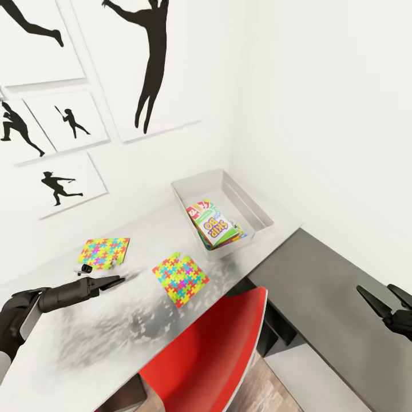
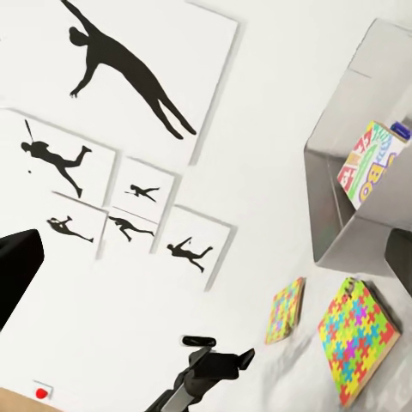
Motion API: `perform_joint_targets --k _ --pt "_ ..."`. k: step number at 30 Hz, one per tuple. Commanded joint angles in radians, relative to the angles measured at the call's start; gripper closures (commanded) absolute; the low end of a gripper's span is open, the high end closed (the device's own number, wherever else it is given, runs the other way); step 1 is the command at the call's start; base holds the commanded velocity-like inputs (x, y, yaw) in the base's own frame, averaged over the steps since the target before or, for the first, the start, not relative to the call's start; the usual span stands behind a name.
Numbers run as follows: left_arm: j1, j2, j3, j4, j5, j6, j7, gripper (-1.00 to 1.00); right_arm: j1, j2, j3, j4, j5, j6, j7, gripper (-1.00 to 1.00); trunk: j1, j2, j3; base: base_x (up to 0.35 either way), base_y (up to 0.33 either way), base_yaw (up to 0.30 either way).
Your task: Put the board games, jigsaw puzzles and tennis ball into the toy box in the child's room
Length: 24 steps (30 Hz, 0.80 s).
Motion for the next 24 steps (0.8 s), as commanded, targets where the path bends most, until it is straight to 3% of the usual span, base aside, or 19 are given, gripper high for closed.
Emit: perform_joint_targets --k 1,24 --pt "-0.001 0.000 0.000 0.000 0.000 0.011 -0.004 -1.00 -0.001 0.000 -0.001 0.000 0.002 0.003 0.003 -1.00 0.001 -0.002 0.000 0.000 0.000 0.000" --pt "-0.001 0.001 0.000 0.000 0.000 0.011 -0.004 -1.00 -0.001 0.022 -0.004 0.000 0.002 0.003 0.004 -1.00 0.001 -0.002 0.038 0.000 0.000 0.000"
